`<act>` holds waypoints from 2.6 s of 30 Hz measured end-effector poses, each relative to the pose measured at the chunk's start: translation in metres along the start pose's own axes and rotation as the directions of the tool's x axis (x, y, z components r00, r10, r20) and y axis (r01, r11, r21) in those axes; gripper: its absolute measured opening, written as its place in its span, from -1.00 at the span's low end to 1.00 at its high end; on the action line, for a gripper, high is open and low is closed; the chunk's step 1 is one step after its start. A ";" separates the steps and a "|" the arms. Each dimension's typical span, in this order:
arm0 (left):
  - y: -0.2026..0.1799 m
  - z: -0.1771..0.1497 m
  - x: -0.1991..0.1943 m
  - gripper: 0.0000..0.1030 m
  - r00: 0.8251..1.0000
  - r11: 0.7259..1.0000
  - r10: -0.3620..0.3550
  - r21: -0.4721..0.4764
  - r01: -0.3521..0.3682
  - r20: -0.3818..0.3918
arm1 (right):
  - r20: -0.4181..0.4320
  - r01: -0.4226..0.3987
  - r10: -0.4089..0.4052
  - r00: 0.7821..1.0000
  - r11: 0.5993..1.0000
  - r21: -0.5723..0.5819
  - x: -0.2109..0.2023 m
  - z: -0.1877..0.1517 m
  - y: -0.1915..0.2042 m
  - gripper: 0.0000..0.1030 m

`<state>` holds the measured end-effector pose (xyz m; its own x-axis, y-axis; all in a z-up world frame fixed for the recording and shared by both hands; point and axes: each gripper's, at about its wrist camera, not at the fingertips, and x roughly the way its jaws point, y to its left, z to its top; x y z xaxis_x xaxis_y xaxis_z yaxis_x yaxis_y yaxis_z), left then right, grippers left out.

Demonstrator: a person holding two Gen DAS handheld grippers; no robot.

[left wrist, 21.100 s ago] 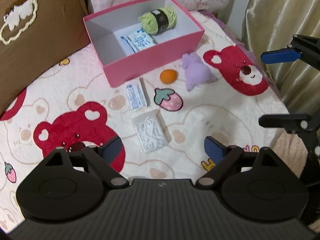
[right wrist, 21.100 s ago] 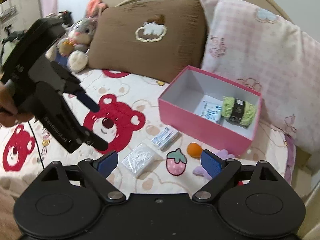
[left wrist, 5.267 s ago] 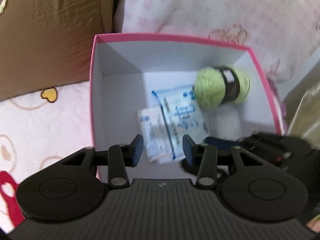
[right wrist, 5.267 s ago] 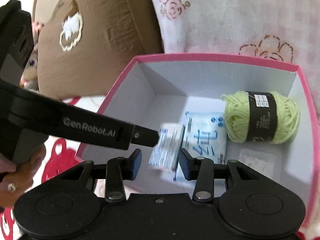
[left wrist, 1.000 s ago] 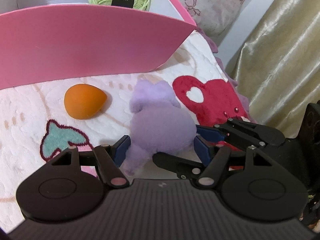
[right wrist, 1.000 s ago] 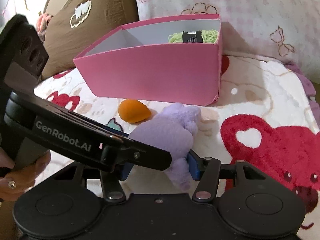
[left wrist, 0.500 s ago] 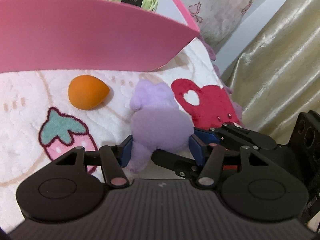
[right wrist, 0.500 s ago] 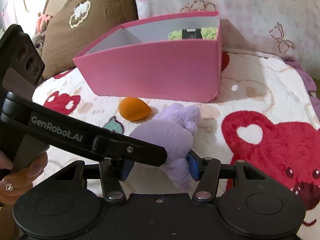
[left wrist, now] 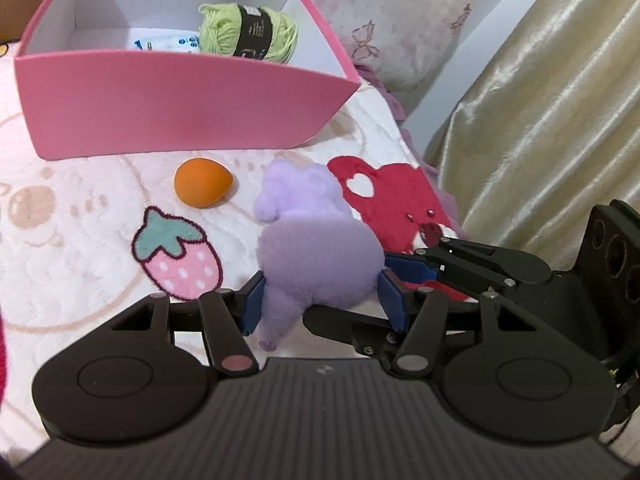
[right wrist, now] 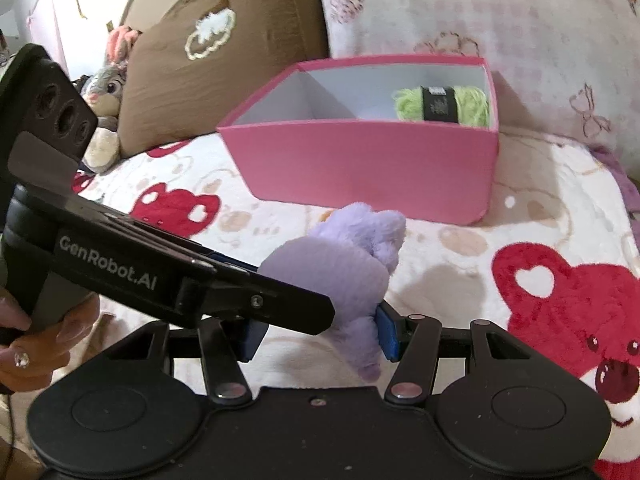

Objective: Organize objects
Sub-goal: 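Lift the plush toy with the left tool and carry it into the pink box, then lower the plush toy onto the wipes pack and open the left tool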

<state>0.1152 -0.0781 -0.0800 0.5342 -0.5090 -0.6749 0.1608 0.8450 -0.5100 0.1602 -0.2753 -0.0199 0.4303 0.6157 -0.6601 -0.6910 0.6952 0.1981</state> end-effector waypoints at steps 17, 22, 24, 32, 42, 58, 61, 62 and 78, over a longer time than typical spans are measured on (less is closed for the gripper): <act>-0.018 0.039 -0.087 0.10 0.997 0.998 0.001 0.067 -0.006 0.071 | 0.062 0.043 -0.035 0.997 0.990 -0.131 -0.042 0.068 0.061 0.17; -0.013 0.067 -0.104 0.10 0.996 0.998 0.006 0.059 -0.012 0.094 | 0.066 0.009 0.000 0.998 0.991 -0.132 -0.038 0.098 0.061 0.17; -0.010 0.080 -0.108 0.10 0.995 0.998 0.020 0.051 -0.025 0.095 | 0.065 0.005 0.005 0.998 0.989 -0.150 -0.033 0.111 0.062 0.17; 0.006 0.139 -0.099 0.10 0.993 0.996 0.075 0.032 -0.079 0.095 | 0.061 0.004 0.007 0.998 0.984 -0.177 -0.004 0.161 0.047 0.17; 0.037 0.187 -0.063 0.10 0.992 0.993 0.108 -0.060 -0.104 0.063 | 0.003 -0.070 0.071 0.997 0.991 -0.115 0.045 0.195 0.013 0.17; 0.101 0.192 0.028 0.14 0.986 0.965 0.157 -0.204 -0.165 -0.055 | -0.127 -0.056 0.048 0.991 0.997 -0.055 0.135 0.171 -0.019 0.17; 0.098 0.191 0.042 0.13 0.982 0.960 0.185 -0.206 -0.190 -0.045 | -0.137 -0.044 0.044 0.990 0.999 0.002 0.145 0.169 -0.032 0.17; 0.098 0.192 0.045 0.13 0.982 0.960 0.185 -0.208 -0.190 -0.043 | -0.136 -0.042 0.043 0.990 0.999 0.013 0.147 0.168 -0.035 0.17; 0.106 0.182 0.049 0.11 0.976 0.957 0.212 -0.191 -0.216 -0.046 | -0.134 0.000 0.010 0.991 0.997 0.077 0.141 0.153 -0.041 0.43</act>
<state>0.3093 0.0164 -0.0699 0.5177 -0.3256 -0.7912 -0.1200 0.8880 -0.4440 0.3376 -0.1604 -0.0104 0.3418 0.5676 -0.7490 -0.6439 0.7220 0.2533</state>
